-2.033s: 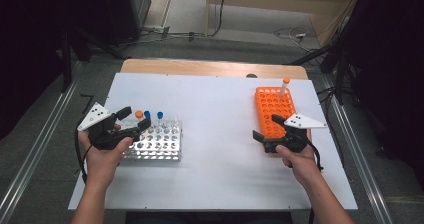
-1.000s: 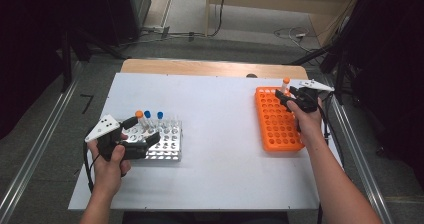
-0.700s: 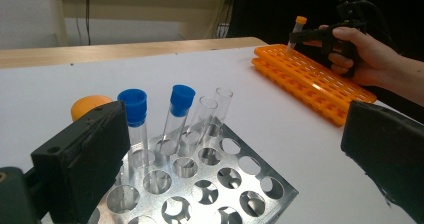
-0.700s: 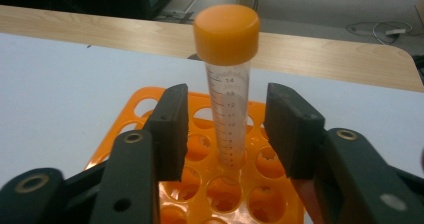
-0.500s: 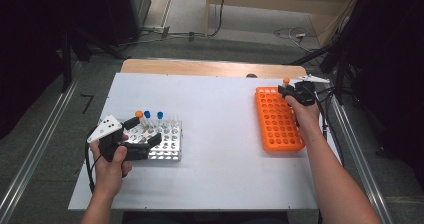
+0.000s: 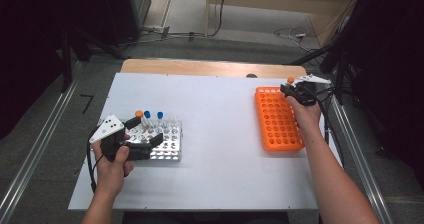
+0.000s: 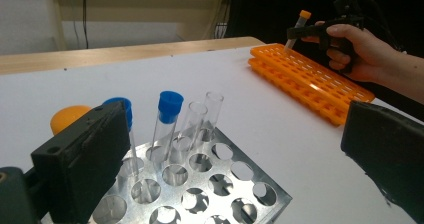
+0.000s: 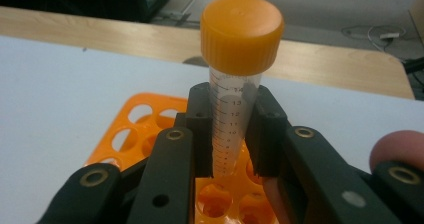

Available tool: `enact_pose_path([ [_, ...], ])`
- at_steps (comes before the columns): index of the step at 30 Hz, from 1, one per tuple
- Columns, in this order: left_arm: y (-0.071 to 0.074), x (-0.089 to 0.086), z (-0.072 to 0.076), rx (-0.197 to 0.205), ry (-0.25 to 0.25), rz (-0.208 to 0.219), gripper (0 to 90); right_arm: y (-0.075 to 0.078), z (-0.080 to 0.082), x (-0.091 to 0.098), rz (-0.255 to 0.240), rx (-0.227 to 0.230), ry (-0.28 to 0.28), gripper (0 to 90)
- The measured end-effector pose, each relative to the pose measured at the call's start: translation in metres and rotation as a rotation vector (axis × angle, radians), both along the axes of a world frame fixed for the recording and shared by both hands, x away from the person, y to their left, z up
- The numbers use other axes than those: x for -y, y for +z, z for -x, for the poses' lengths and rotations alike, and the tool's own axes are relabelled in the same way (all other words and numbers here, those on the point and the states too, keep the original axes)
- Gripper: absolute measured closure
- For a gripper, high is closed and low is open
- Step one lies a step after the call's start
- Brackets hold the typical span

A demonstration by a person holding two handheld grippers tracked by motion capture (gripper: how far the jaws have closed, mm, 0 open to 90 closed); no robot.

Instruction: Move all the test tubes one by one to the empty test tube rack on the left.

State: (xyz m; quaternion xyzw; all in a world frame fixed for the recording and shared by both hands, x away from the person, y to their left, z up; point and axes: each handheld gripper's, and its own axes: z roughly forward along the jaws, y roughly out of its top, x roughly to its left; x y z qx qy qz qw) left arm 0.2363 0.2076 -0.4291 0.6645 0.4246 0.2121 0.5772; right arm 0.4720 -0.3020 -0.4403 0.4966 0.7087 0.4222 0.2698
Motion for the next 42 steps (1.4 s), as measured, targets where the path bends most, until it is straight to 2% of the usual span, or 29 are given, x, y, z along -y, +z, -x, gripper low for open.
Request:
enact_pose_path([
  [2, 0.002, 0.001, 0.001, 0.007, -0.001, -0.003, 0.0, 0.008, 0.005, 0.001, -0.010, 0.025, 0.007, 72.0],
  [3, 0.003, 0.002, 0.001, 0.009, -0.004, -0.004, 0.0, 0.011, 0.008, 0.001, -0.027, 0.033, 0.019, 72.0],
  [5, 0.005, 0.005, 0.001, 0.017, -0.010, -0.003, 0.0, 0.017, 0.014, 0.000, -0.024, 0.048, 0.043, 72.0],
  [9, 0.008, 0.011, 0.001, 0.027, -0.031, -0.007, 0.0, 0.027, 0.030, -0.003, -0.051, 0.072, 0.089, 72.0],
  [17, 0.011, 0.025, -0.001, 0.031, -0.076, -0.012, 0.0, 0.035, 0.069, -0.018, -0.066, 0.111, 0.201, 72.0],
  [21, 0.011, 0.032, -0.002, 0.030, -0.098, -0.018, 0.0, 0.033, 0.091, -0.027, -0.066, 0.121, 0.262, 72.0],
  [24, 0.011, 0.038, -0.002, 0.031, -0.117, -0.019, 0.0, 0.029, 0.107, -0.033, -0.085, 0.115, 0.291, 72.0],
  [29, 0.010, 0.053, -0.002, 0.026, -0.158, -0.038, 0.0, 0.018, 0.132, -0.042, -0.077, 0.109, 0.336, 72.0],
  [32, 0.011, 0.064, -0.001, 0.033, -0.178, -0.049, 0.1, 0.011, 0.142, -0.046, -0.082, 0.098, 0.357, 72.0],
  [34, 0.011, 0.072, -0.001, 0.026, -0.170, -0.071, 2.8, 0.007, 0.148, -0.050, -0.070, 0.086, 0.374, 72.0],
  [42, 0.006, 0.098, -0.002, -0.021, -0.236, -0.068, 6.6, -0.002, 0.167, -0.073, -0.064, 0.060, 0.463, 72.0],
])
